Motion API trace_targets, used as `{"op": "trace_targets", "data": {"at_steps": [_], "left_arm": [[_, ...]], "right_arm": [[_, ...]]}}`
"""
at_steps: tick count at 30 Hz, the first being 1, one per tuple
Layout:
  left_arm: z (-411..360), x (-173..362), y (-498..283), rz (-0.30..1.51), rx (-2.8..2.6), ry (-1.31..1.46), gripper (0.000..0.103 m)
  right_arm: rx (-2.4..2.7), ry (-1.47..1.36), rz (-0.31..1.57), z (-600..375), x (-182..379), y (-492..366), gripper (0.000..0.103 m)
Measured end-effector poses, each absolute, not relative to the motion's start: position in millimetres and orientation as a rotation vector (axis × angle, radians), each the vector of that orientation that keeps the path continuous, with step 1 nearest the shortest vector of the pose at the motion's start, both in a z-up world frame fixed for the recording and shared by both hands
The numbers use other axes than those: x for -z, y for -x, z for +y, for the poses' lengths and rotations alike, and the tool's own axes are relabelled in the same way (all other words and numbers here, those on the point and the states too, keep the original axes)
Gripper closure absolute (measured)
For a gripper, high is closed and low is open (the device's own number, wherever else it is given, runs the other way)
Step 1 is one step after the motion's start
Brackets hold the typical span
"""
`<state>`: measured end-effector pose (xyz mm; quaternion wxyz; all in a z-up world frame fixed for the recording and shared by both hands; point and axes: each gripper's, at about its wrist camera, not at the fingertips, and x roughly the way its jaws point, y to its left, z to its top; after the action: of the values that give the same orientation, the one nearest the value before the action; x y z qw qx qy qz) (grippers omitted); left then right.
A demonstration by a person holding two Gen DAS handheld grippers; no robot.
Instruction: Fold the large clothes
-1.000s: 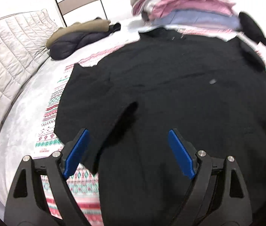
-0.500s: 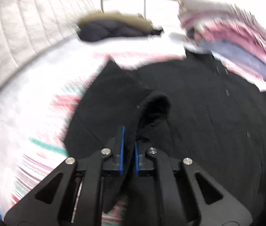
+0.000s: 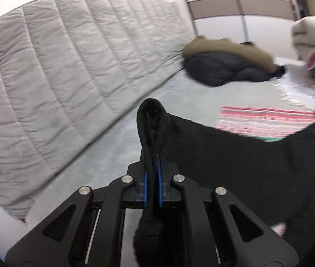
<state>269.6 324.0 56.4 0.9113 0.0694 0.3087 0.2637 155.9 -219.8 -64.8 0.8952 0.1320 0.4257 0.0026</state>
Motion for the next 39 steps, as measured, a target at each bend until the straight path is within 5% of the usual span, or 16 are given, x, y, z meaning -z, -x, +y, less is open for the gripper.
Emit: {"op": "trace_targets", "data": {"at_steps": [7, 11, 14, 19, 33, 39], "left_arm": [[380, -19, -297, 0.739, -0.663, -0.163, 0.091], [387, -5, -305, 0.797, -0.749, -0.149, 0.070], [383, -6, -298, 0.794, -0.724, -0.118, 0.037], [355, -12, -274, 0.810, -0.617, -0.055, 0.025], [153, -9, -161, 0.958, -0.066, 0.149, 0.018], [88, 15, -143, 0.885, 0.018, 0.167, 0.017]], "right_arm": [[0.024, -0.248, 0.895, -222, 71, -158, 0.020], [0.046, -0.234, 0.865, -224, 68, -155, 0.020], [0.064, -0.208, 0.821, -222, 59, -151, 0.020], [0.072, -0.214, 0.808, -223, 55, -149, 0.020], [0.330, -0.094, 0.802, -279, 33, -125, 0.020], [0.429, 0.076, 0.911, -318, 57, -152, 0.020]]}}
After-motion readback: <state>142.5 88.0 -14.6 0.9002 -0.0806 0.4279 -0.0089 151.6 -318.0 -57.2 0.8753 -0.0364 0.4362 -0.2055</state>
